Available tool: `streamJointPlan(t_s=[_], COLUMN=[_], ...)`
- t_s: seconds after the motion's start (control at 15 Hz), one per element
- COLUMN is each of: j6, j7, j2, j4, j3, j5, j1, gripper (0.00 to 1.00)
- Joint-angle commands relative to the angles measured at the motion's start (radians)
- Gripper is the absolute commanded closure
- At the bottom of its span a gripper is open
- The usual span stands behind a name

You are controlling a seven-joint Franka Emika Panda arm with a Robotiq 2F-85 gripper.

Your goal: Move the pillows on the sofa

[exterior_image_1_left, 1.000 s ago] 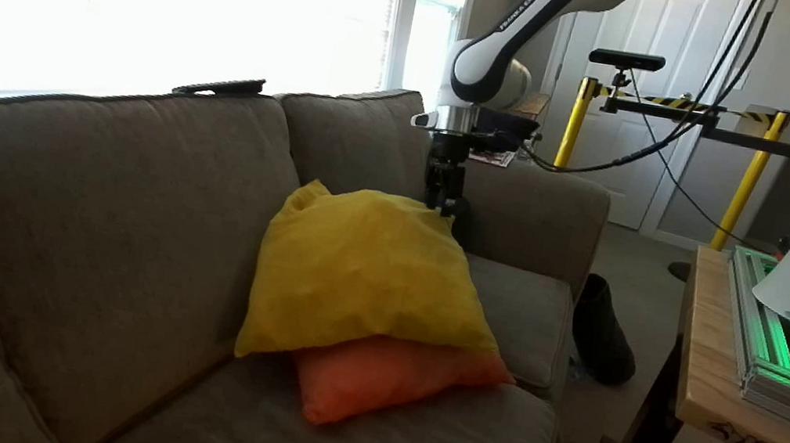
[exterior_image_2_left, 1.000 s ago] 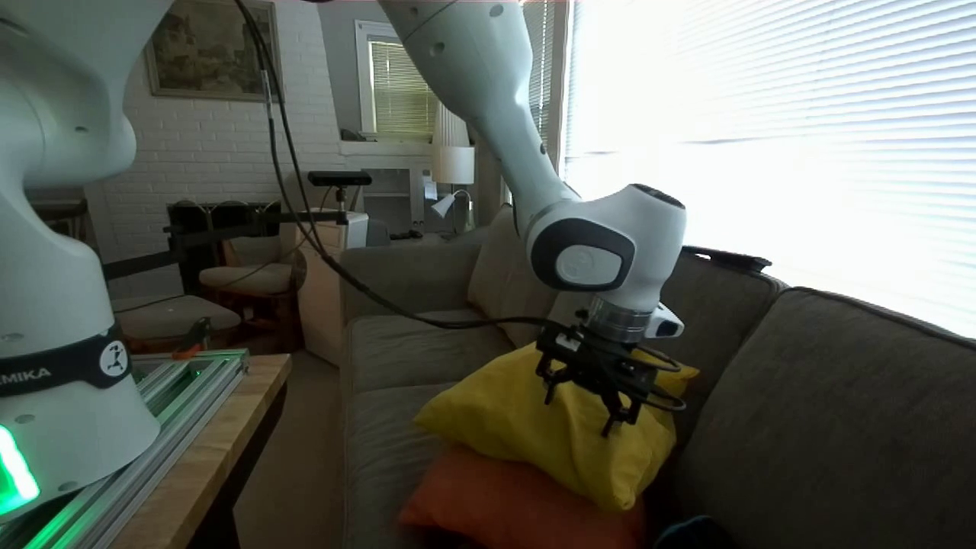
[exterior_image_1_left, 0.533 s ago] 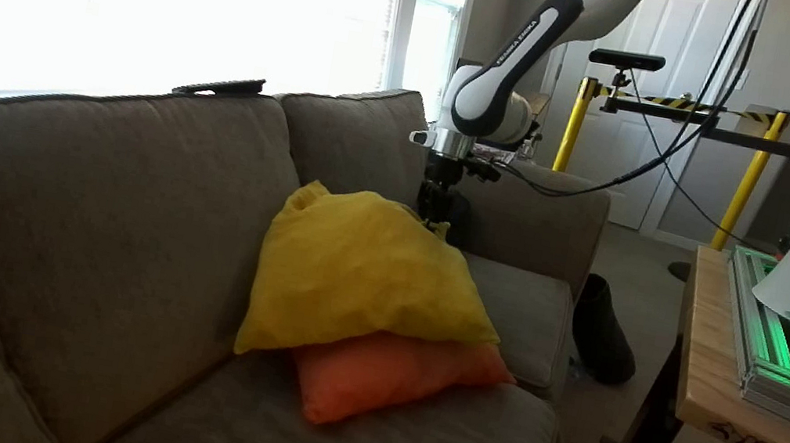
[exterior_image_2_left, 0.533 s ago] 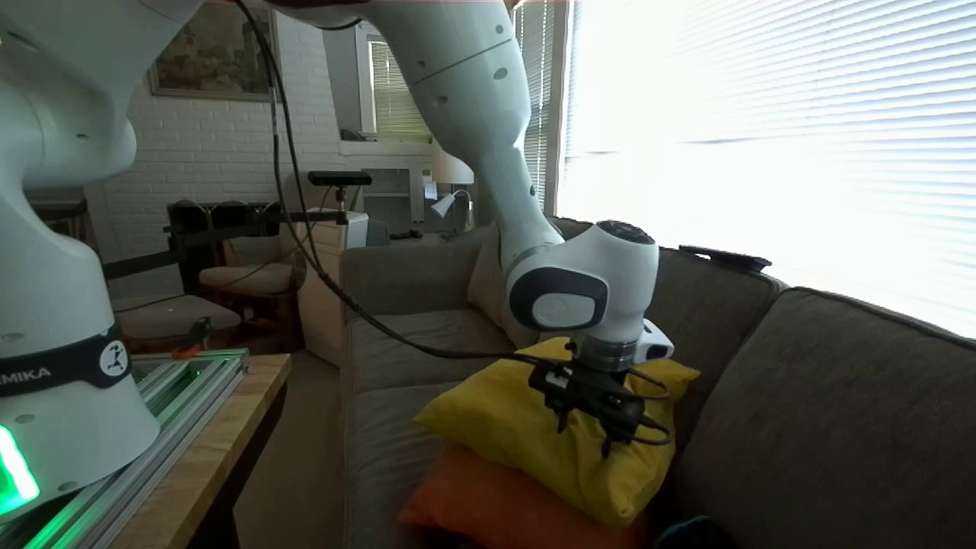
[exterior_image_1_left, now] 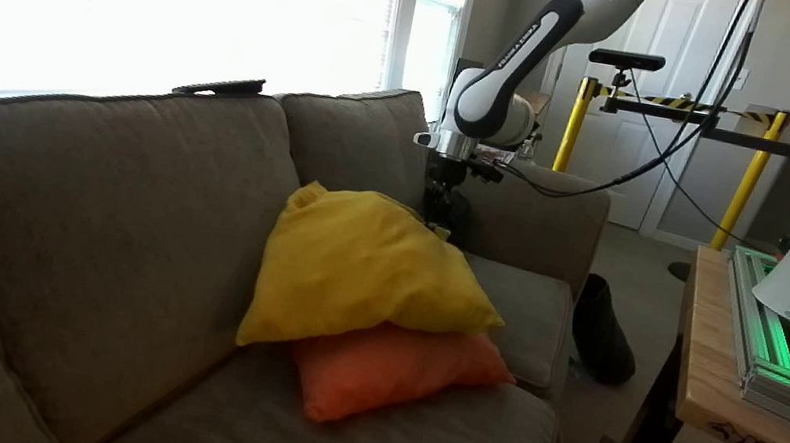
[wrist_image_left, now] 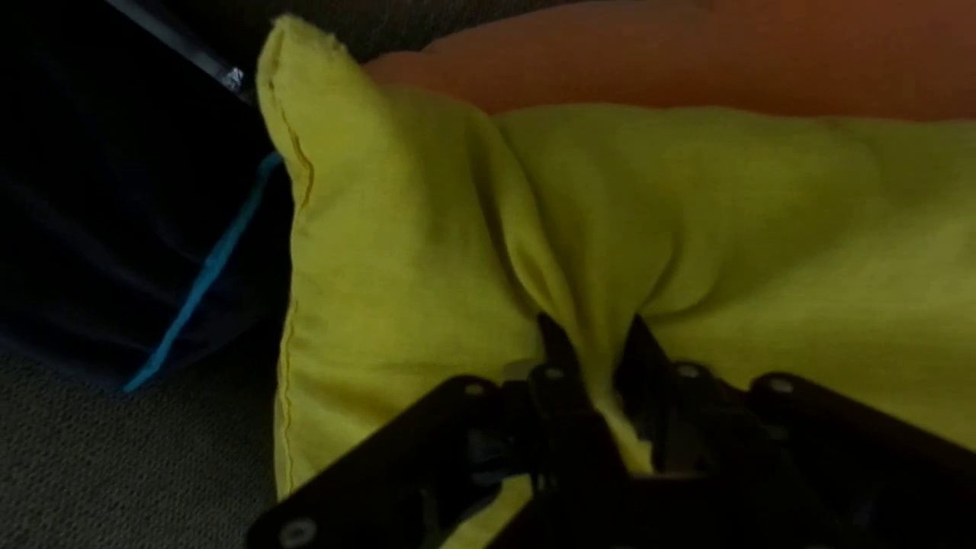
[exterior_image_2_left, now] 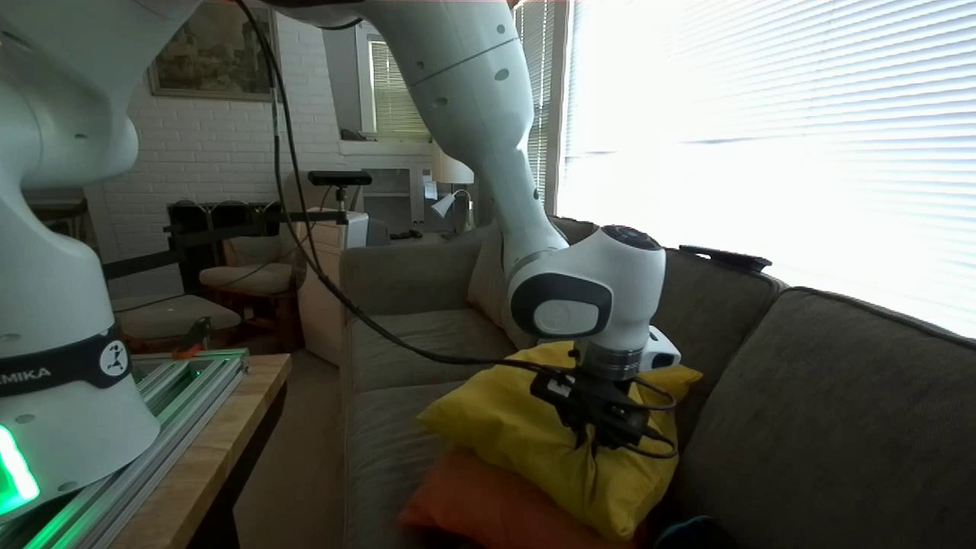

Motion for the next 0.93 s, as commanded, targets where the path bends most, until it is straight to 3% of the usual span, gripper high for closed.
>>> streamJointPlan(t_s=[0.0, 0.47, 0.6, 0.87], j6=[-0.053, -0.131, -0.113, -0.135], j7=[0.03, 0.006, 0.042, 0.008], j2=[-0.034, -0.175, -0.223, -0.322], j4=[-0.011, -0.106, -0.152, -0.253], j3=[-0.024, -0.149, -0.212, -0.267], j5=[-0.043, -0.169, -0.225, -0.297], j1=[-0.006, 0.01, 0.031, 0.007], gripper=[1.0, 0.98, 0.98, 0.98])
